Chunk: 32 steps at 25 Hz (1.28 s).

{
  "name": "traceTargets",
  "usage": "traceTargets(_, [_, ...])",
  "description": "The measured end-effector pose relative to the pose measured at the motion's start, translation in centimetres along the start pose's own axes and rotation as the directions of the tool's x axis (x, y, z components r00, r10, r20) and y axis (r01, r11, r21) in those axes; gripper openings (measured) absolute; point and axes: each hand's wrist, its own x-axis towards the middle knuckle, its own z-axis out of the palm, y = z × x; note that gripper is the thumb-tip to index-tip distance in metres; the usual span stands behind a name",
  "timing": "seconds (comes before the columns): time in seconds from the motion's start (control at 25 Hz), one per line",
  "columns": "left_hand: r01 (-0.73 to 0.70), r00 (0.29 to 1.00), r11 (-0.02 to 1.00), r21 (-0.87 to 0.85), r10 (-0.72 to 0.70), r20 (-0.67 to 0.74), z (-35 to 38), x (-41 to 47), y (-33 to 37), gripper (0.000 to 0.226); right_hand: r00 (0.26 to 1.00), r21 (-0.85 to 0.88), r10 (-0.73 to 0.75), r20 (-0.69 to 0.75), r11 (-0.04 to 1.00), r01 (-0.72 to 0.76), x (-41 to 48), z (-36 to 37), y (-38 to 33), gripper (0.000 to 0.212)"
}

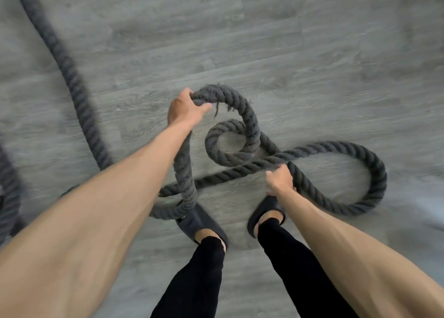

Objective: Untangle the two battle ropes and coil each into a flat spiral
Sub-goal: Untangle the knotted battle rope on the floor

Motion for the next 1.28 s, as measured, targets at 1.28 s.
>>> traceTargets(1.28, [0.139, 0.986, 0.970, 0.198, -0.154, 0.063, 7.8, 12.1, -6.9, 0.064, 0.975, 0.438, 0.142, 0.170, 0.875, -0.204, 14.6, 1.2, -8.9, 0.036])
